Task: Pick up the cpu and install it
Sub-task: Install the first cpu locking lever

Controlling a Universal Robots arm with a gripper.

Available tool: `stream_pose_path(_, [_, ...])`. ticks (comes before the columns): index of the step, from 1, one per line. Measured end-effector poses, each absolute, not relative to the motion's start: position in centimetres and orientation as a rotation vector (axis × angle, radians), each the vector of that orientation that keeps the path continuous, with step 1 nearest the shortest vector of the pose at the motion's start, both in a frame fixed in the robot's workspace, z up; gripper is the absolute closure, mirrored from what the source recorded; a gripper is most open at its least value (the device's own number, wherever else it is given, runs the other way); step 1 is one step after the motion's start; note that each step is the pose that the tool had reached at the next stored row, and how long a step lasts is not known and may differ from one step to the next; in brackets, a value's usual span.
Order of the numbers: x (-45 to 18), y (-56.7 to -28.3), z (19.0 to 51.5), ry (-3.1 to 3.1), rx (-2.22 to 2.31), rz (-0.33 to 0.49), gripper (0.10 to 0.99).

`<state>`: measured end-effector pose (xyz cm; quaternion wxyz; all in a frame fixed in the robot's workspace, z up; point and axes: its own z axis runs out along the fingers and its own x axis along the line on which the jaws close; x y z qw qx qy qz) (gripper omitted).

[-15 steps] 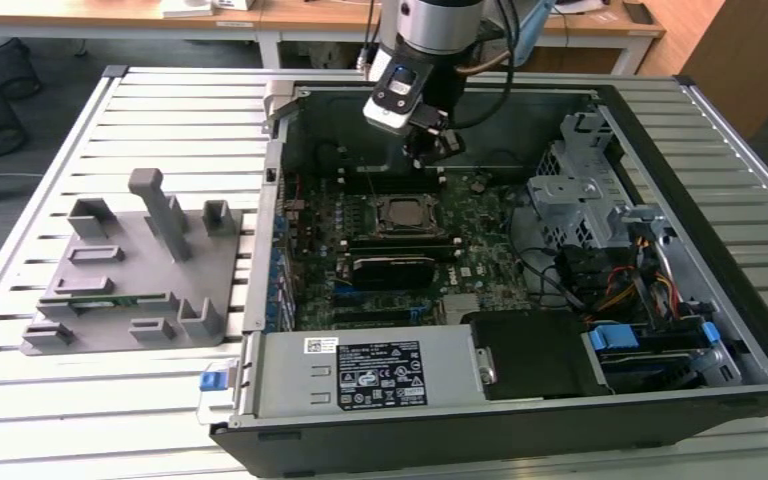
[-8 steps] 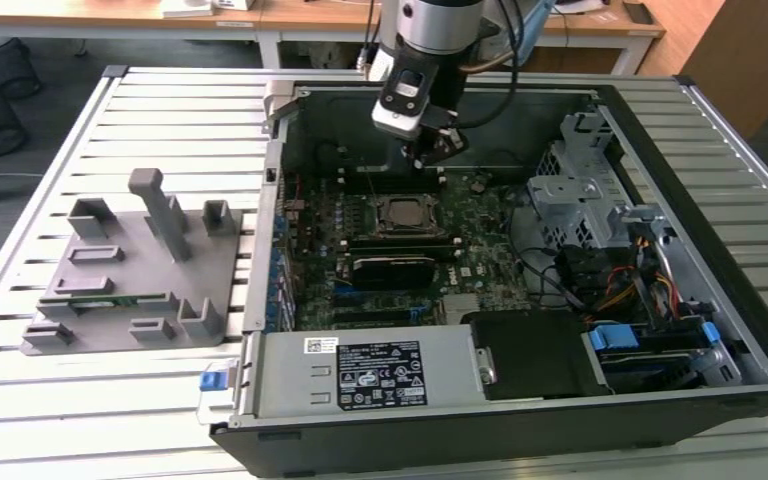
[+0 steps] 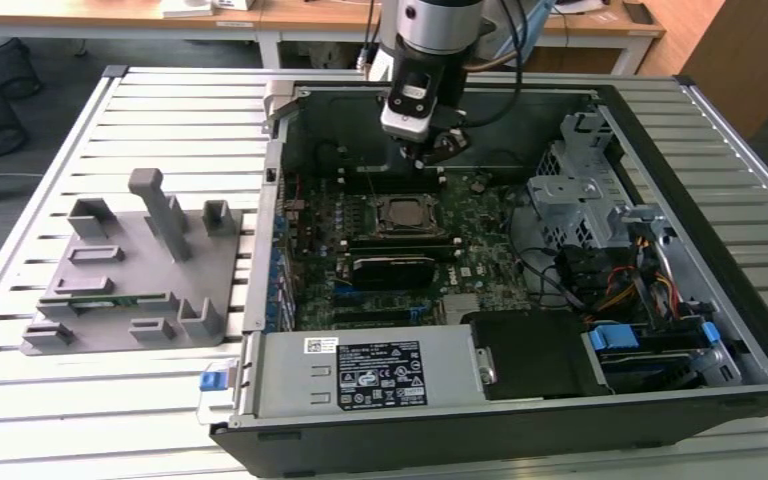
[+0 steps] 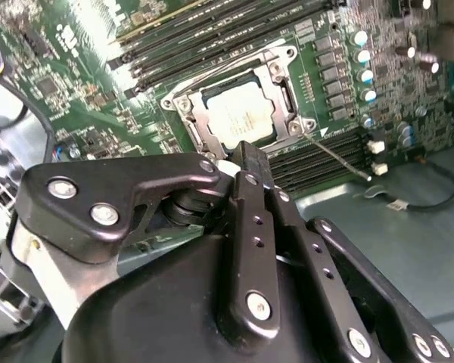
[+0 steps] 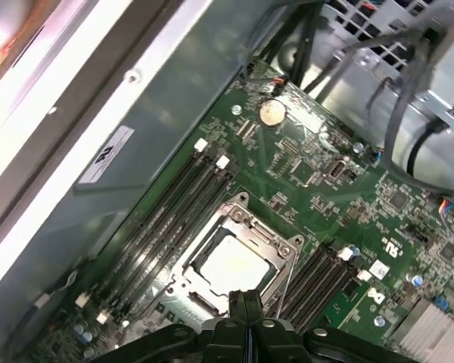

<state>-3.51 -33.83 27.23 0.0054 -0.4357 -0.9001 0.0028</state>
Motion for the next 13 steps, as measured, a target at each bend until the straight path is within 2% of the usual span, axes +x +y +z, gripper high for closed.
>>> stream_pose_path(13, [-3.51, -33.83, 27.19, -2.925, -1.119, 0.01, 0.98])
